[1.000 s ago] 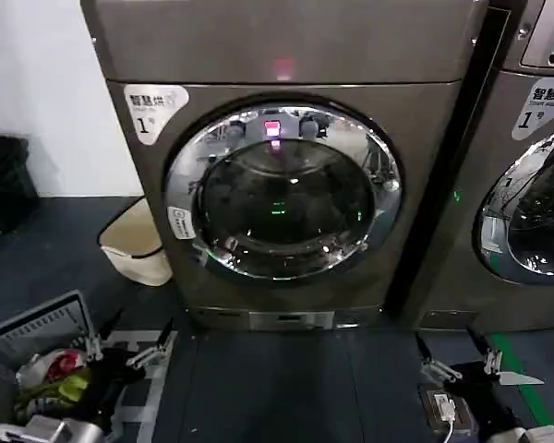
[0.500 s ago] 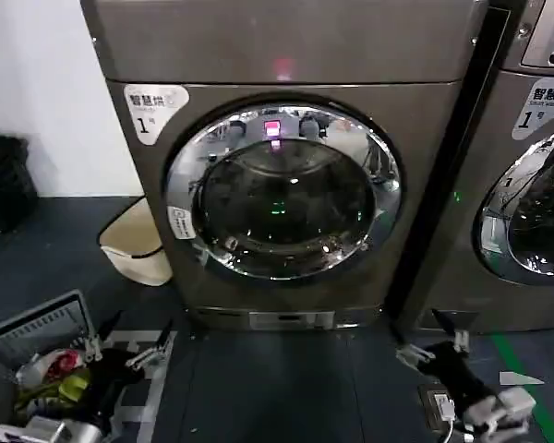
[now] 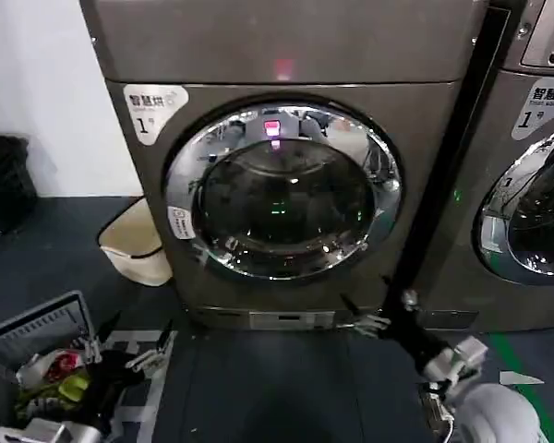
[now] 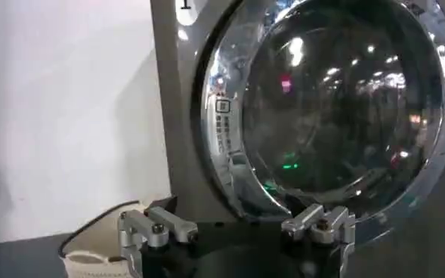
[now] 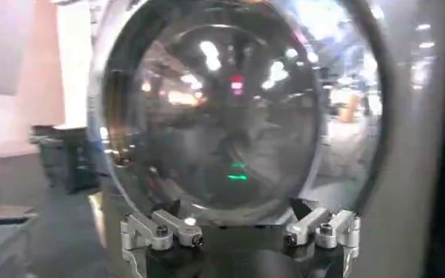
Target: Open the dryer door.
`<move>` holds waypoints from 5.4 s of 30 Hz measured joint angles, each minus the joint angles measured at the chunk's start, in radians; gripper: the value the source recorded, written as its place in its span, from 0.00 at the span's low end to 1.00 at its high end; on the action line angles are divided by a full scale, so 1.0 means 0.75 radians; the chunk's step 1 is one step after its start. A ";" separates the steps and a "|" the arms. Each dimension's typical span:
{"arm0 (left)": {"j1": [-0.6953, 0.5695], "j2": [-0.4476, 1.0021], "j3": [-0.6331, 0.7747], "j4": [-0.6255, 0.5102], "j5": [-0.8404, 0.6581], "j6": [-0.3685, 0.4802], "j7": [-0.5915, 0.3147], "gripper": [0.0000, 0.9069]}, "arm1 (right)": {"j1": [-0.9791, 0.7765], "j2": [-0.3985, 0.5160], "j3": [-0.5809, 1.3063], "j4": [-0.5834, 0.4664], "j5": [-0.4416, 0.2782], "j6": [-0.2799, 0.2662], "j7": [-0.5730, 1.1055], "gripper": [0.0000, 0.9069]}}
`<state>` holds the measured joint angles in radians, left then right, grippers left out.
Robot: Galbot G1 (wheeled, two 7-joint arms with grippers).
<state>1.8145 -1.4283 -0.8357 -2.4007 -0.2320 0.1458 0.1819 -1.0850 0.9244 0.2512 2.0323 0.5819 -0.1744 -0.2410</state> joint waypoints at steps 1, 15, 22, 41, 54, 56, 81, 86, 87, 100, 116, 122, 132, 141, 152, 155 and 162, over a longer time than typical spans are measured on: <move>0.000 -0.004 -0.001 -0.002 0.000 0.000 0.000 1.00 | 0.028 -0.002 -0.021 -0.010 0.009 0.003 -0.001 1.00; 0.014 -0.021 -0.021 -0.018 0.002 -0.002 0.000 1.00 | 0.384 0.027 -0.319 -0.176 0.007 -0.010 -0.079 1.00; 0.019 -0.037 -0.022 -0.028 0.007 -0.003 0.000 1.00 | 0.524 0.068 -0.431 -0.290 0.057 0.019 -0.129 1.00; 0.030 -0.054 -0.034 -0.045 0.014 -0.004 0.000 1.00 | 0.798 0.236 -0.658 -0.531 0.091 0.053 -0.191 1.00; 0.025 -0.057 -0.035 -0.045 0.014 -0.004 0.001 1.00 | 0.908 0.351 -0.752 -0.646 0.086 0.066 -0.209 1.00; 0.021 -0.058 -0.036 -0.046 0.014 -0.003 0.001 1.00 | 0.919 0.369 -0.762 -0.662 0.085 0.068 -0.210 1.00; -0.007 -0.049 -0.049 -0.065 -0.001 0.027 0.000 1.00 | 1.031 0.512 -0.848 -0.837 0.083 0.083 -0.219 1.00; -0.009 -0.047 -0.050 -0.066 -0.002 0.027 0.000 1.00 | 1.052 0.532 -0.856 -0.877 0.082 0.088 -0.228 1.00; -0.010 -0.047 -0.050 -0.066 -0.003 0.028 0.000 1.00 | 1.056 0.536 -0.857 -0.885 0.082 0.089 -0.230 1.00; -0.021 -0.032 -0.069 -0.062 -0.019 0.035 -0.001 1.00 | 1.099 0.588 -0.883 -0.963 0.087 0.089 -0.253 1.00; -0.083 0.018 -0.112 -0.016 -0.078 0.065 -0.010 1.00 | 1.149 0.623 -0.934 -1.002 0.152 0.063 -0.305 1.00; -0.140 0.068 -0.161 0.024 -0.138 0.092 -0.015 1.00 | 1.157 0.614 -0.955 -0.986 0.189 0.034 -0.345 1.00; -0.268 0.173 -0.221 0.128 -0.218 0.117 -0.025 1.00 | 1.184 0.560 -0.998 -0.922 0.304 -0.013 -0.412 1.00; -0.365 0.320 -0.226 0.251 -0.336 0.072 -0.015 1.00 | 1.212 0.476 -1.044 -0.809 0.419 -0.056 -0.478 1.00; -0.457 0.448 -0.209 0.368 -0.416 0.071 -0.016 1.00 | 1.265 0.342 -1.136 -0.653 0.493 -0.055 -0.566 1.00; -0.476 0.472 -0.195 0.392 -0.417 0.071 -0.016 1.00 | 1.276 0.301 -1.162 -0.606 0.501 -0.055 -0.584 1.00; -0.482 0.532 -0.145 0.427 -0.418 0.022 -0.008 1.00 | 1.304 0.186 -1.230 -0.493 0.587 -0.014 -0.676 1.00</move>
<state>1.4529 -1.0291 -0.9447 -2.0805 -0.5459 0.1624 0.1763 -0.1069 1.0641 -0.6712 1.6629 1.0218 -0.1847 -0.7479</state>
